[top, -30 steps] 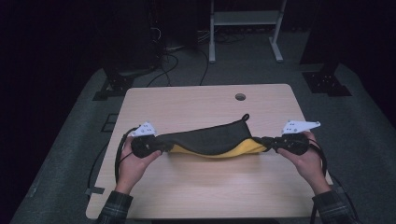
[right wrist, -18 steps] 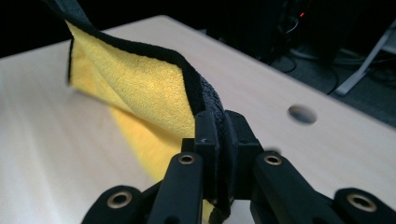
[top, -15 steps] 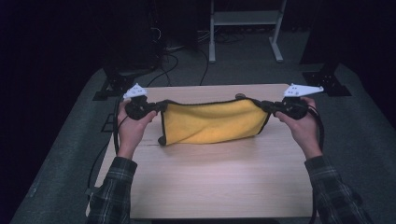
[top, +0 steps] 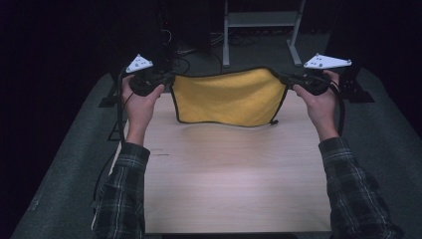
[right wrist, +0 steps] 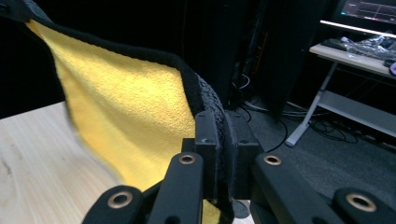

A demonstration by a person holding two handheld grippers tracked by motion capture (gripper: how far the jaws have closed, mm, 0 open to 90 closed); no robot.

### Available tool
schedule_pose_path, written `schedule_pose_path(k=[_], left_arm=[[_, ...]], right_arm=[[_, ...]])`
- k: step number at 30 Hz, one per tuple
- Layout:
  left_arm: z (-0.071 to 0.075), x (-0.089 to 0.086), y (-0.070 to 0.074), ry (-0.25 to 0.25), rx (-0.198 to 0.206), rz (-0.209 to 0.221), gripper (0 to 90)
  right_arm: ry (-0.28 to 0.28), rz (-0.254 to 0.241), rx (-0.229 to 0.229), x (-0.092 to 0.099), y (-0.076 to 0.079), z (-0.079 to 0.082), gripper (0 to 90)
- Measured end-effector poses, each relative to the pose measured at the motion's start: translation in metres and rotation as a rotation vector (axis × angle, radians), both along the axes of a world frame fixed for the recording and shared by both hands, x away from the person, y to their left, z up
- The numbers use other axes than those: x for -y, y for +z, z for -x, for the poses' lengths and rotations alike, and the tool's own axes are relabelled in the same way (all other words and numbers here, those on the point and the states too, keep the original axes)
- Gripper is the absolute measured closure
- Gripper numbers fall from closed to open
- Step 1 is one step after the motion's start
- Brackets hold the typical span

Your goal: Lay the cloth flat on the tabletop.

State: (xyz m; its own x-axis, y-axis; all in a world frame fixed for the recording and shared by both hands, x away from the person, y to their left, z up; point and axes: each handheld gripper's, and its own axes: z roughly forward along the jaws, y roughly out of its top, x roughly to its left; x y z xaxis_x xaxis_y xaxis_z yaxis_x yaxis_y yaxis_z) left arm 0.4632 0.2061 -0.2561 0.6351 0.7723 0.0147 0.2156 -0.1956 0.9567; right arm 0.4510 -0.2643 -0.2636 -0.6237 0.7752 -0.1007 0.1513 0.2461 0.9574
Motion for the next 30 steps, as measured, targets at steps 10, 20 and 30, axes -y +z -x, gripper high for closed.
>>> schedule_pose_path(k=[10,20,30], left_arm=[[0.024,-0.003,-0.049,-0.063,-0.086,-0.017,86.3],[0.056,-0.006,-0.073,-0.12,-0.145,-0.034,86.3],[0.089,-0.01,-0.092,-0.143,-0.193,-0.026,86.2]], right_arm=[[0.049,0.029,-0.083,0.006,-0.04,0.015,84.2],[0.102,0.033,-0.147,0.01,-0.07,0.035,84.2],[0.151,0.031,-0.206,0.013,-0.089,0.055,84.2]])
